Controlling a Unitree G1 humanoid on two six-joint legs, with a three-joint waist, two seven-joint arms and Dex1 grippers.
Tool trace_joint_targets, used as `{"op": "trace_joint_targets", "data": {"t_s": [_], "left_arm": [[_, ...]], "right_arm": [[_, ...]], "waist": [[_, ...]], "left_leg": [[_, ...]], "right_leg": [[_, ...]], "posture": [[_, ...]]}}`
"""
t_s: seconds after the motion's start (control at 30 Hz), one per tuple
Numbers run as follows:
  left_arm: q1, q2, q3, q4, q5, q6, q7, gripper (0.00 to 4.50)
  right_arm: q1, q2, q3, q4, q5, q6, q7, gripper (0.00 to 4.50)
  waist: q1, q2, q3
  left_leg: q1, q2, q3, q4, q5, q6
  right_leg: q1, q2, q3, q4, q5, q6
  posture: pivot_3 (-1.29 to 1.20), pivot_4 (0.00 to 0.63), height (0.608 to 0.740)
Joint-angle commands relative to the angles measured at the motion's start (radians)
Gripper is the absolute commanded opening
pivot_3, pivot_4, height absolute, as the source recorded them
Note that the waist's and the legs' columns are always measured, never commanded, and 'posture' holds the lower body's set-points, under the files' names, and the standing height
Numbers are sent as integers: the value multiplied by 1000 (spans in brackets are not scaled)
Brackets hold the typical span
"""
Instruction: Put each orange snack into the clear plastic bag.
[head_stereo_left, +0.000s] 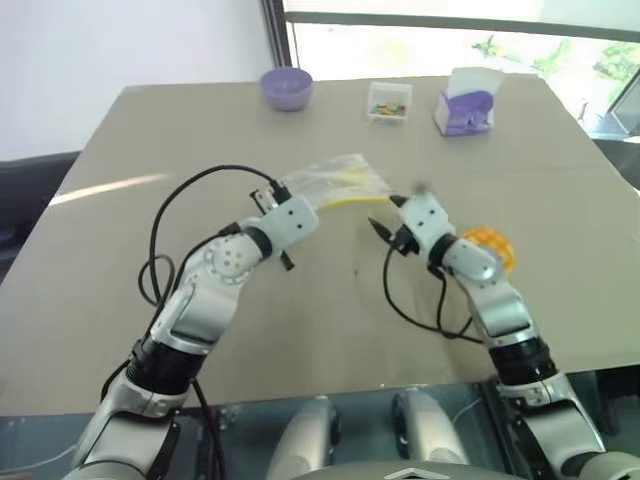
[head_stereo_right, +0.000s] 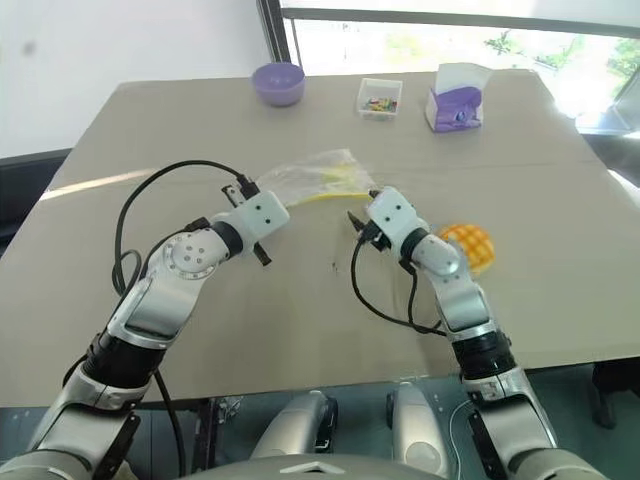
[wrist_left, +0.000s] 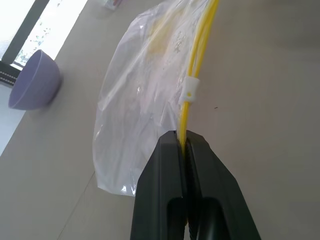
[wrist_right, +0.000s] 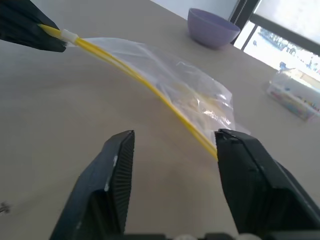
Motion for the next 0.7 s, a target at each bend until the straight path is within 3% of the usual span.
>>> {"op": "trace_joint_targets", "data": {"t_s": [0.03, 0.07, 0.1, 0.37, 0.7], "left_arm": [[0, 5, 38, -8, -19, -51, -18, 0], [-1, 5, 43, -6, -24, -56, -22, 0], [-2, 6, 46, -4, -27, -61, -25, 0], [-6, 22, 55, -5, -22, -88, -44, 0], [6, 19, 59, -47, -13, -92, -53, 0]], "right_arm": [[-5, 18, 14, -106, 38, 38, -1, 957], [-10, 24, 25, -106, 36, 41, -6, 716], [-18, 30, 35, -100, 33, 40, -11, 110], [-144, 79, 100, 57, -8, -46, -37, 110], [-187, 111, 133, 129, -8, -99, -31, 110]], "waist": [[-2, 0, 0], [-1, 0, 0], [-1, 0, 0], [0, 0, 0], [-1, 0, 0]], "left_leg": [[0, 0, 0, 0, 0, 0], [1, 0, 0, 1, 0, 0], [1, 0, 0, 1, 0, 0], [1, 0, 1, 1, 1, -3], [1, 0, 0, 1, 1, -3]], "right_leg": [[0, 0, 0, 1, 0, 0], [0, 0, 0, 1, 0, 0], [0, 0, 0, 2, 0, 0], [0, 0, 0, 1, 0, 0], [0, 0, 0, 1, 0, 0]], "posture": [[0, 150, 740], [0, 150, 740], [0, 150, 740], [0, 150, 740], [0, 150, 740]]}}
